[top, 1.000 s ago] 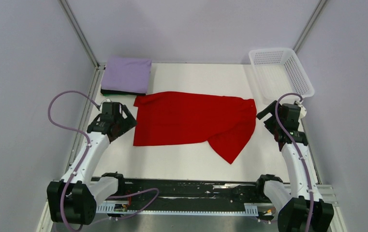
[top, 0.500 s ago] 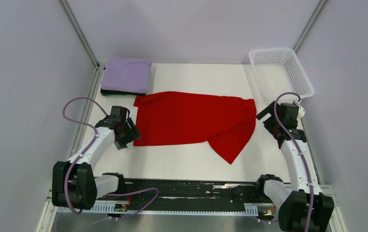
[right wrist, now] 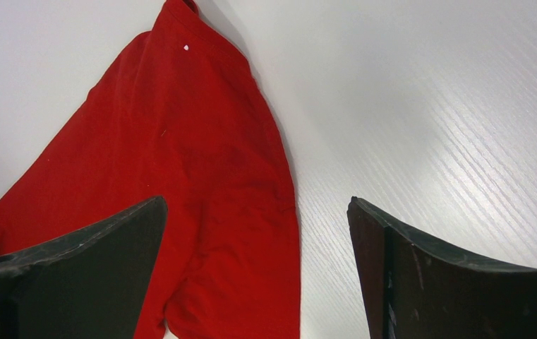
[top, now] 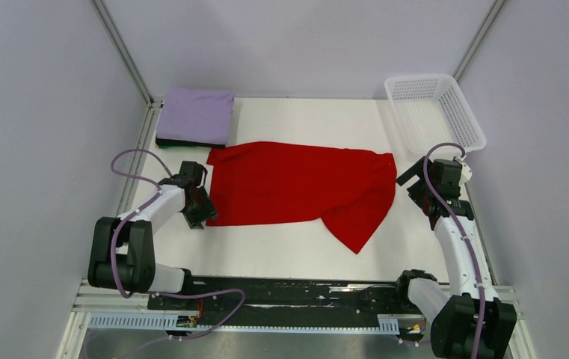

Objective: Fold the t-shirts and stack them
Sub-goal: Flatten out the tshirt

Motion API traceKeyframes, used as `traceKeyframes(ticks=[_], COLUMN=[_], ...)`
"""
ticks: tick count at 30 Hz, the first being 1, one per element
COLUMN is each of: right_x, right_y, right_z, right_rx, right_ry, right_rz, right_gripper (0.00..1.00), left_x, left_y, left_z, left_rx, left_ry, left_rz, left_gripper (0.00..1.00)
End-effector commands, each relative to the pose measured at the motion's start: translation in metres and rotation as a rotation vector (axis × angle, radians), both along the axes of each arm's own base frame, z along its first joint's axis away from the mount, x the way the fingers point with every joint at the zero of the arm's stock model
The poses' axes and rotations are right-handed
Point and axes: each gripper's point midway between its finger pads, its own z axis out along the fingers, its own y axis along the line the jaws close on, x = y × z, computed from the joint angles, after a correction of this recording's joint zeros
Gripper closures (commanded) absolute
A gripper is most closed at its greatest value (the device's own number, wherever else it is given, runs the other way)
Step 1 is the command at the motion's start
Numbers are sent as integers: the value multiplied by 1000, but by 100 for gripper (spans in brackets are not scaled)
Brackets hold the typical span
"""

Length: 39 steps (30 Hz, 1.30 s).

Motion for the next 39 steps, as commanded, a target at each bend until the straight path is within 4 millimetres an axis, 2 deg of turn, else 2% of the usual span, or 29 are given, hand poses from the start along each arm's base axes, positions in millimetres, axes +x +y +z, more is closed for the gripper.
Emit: traceKeyframes(ticks=[1,8,10,18,19,22,29,31,35,38,39], right_x=[7,7,7,6,6,6,4,2,-13,-33,-41], right_y=[-7,-8,-9,-11,-11,-10,-5,1,18,47,63], right_z=[11,10,10,9,9,8,9,12,7,-6,-10], right_rx=[-27,-30,-33,-43,-43,-43,-40,-32,-6,26,32], right_ry=[-44,-41,-40,-33,-33,-28,-14,-5,66,160,197], right_rz=[-22,-24,-29,-35,-34,-26,17,55,102,188,239], right_gripper=[0,0,0,0,0,0,0,0,0,0,0], left_x=[14,14,16,19,20,23,31,32,30,29,29], left_y=[-8,-18,-20,-16,-16,-16,-7,-7,-6,-2,0], left_z=[-2,-6,-9,-15,-14,-9,19,32,42,46,47], left_rx=[-21,1,7,45,47,48,86,79,74,88,97], left_ry=[-30,-9,6,37,33,10,-112,-165,-229,-247,-250], left_rz=[-17,-59,-66,-71,-71,-78,-89,-87,-75,-67,-63], left_gripper=[49,50,54,80,83,100,100,100,100,100,100])
